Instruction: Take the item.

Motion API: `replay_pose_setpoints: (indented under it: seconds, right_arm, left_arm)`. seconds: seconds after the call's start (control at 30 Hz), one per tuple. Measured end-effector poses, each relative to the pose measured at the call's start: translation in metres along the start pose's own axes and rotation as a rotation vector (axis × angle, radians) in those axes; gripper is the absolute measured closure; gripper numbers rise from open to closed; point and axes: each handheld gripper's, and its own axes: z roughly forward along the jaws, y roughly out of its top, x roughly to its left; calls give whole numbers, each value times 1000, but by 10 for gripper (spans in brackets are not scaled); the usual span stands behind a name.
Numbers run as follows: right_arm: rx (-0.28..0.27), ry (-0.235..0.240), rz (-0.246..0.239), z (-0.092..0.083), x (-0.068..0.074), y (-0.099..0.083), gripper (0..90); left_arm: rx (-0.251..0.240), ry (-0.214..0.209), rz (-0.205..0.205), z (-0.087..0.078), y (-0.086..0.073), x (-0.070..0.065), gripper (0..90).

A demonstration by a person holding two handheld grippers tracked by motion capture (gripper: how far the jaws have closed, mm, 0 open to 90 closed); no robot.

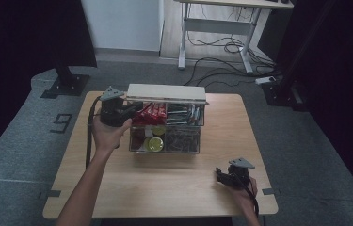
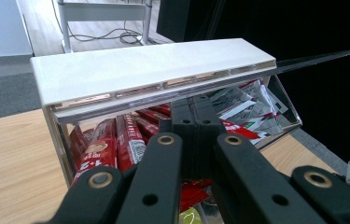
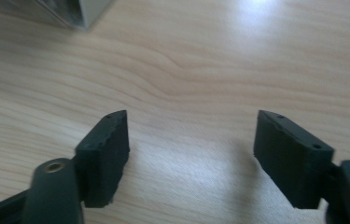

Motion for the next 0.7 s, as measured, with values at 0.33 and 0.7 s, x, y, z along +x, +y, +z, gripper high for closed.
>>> replay_pose_setpoints:
  seconds: [0.33,0.7]
  right_arm:
    - [-129,118,36,-30,7,31,359]
    - [-273,224,33,-60,25,86,415]
  left_arm:
    - [2,-6,6,4,2,2,900]
    - [14,-10,-2,8,2,4,900]
